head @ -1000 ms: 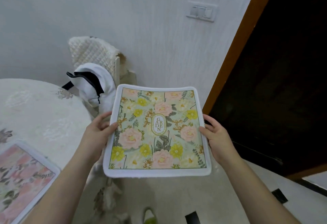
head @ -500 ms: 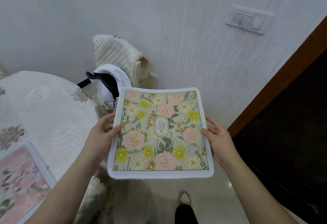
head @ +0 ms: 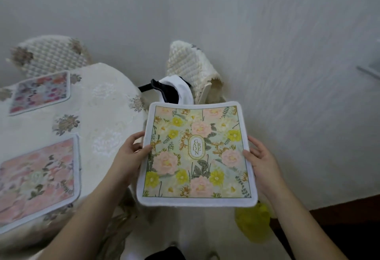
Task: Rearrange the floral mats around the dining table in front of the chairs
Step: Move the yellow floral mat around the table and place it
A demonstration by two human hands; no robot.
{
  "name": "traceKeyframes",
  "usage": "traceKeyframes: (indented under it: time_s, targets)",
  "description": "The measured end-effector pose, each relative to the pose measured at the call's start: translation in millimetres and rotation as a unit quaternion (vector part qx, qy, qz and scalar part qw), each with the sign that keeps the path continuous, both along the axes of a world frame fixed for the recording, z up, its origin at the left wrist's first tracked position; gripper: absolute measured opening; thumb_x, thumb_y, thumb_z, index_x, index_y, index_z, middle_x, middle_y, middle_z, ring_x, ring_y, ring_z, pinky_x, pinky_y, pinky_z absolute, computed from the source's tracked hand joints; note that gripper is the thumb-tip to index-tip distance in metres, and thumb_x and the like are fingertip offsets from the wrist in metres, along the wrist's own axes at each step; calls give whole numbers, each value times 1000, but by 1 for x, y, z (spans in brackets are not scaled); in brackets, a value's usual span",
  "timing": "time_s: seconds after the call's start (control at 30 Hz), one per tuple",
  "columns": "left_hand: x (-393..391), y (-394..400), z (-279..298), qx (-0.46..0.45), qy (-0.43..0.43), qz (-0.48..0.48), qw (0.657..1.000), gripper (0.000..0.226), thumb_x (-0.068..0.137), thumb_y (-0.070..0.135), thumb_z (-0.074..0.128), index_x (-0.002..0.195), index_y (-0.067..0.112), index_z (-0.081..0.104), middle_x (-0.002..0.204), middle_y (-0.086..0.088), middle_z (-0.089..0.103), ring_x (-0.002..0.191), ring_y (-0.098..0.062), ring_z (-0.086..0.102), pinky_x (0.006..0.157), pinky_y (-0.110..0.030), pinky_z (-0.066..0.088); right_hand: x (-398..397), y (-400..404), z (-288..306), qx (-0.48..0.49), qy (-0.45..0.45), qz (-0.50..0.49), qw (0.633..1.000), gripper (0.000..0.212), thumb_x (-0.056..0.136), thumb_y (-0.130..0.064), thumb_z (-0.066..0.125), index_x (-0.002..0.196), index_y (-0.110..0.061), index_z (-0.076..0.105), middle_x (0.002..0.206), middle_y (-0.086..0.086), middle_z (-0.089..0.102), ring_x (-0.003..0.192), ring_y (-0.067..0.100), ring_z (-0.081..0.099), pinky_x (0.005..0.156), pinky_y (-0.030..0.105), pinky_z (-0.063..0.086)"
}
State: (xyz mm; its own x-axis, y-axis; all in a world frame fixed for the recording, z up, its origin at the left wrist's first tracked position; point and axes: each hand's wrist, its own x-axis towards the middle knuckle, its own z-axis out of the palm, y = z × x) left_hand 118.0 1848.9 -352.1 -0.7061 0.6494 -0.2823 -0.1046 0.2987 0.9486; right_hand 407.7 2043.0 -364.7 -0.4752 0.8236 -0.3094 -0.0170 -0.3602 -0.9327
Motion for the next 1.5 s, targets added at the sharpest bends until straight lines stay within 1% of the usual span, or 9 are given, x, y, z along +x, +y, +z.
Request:
traceKeyframes:
  time_s: [0.17,0.3,0.47,0.73,0.97,1.13,1.27,1.37,1.5]
  targets:
    - [-26,-12,-8,5,-26,72,997,31,94,17,64,115,38,59,85,-3,73,80,-23,74,55,-34,58,-60,26,-4,3,0,67,998,41,95,-5,58,117,-39,61,103,-2,76,89,27,74,59,38,60]
    - [-54,-17,-17,10,-17,140,990,33,93,15,64,119,34,58,87,-8,72,75,-22,74,49,-27,55,-115,44,-7,8,1,130,991,40,94,-8,60,108,-46,67,106,0,75,92,28,74,63,42,61]
    - [-99,-15,-26,17,-38,183,982,36,93,15,65,123,32,56,93,-12,68,74,-21,73,51,-28,56,-182,69,-14,16,-13,170,985,40,93,-9,62,115,-42,64,109,2,74,97,28,73,73,50,60]
    - [-150,-11,-35,0,-48,226,973,36,92,18,67,123,33,56,93,-11,70,74,-21,74,48,-27,54,-259,100,-19,31,-29,222,974,42,93,-10,62,127,-34,60,114,1,73,102,26,71,79,51,59]
    - [-175,20,-51,-15,-70,280,957,35,92,16,66,121,33,56,97,-11,72,76,-24,74,54,-35,56,-316,146,-23,23,-39,287,957,42,95,-13,61,106,-53,66,111,-4,74,97,25,73,70,45,61]
    - [-188,54,-54,-11,-79,342,936,33,93,16,64,118,35,55,102,-8,70,82,-29,73,72,-54,60,-362,191,-26,27,-42,341,939,41,96,-12,59,111,-50,64,111,1,73,97,25,73,76,52,60]
    - [-191,73,-52,-21,-79,398,914,23,93,24,64,107,42,57,100,-6,70,79,-27,74,67,-51,61,-400,216,-25,30,-49,386,921,39,98,-10,56,125,-38,59,111,4,73,96,26,73,77,53,60]
    - [-189,77,-53,-26,-71,436,897,28,93,31,64,119,35,55,99,-8,72,77,-26,74,66,-48,61,-430,224,-21,41,-50,424,903,37,98,-10,57,126,-35,60,110,2,73,96,25,73,76,49,60]
    - [-189,74,-53,-32,-63,467,881,31,94,29,64,123,32,52,98,-9,72,76,-23,74,59,-38,58,-472,222,-20,46,-62,454,888,36,97,-10,58,111,-43,61,96,-11,76,88,18,74,62,35,60]
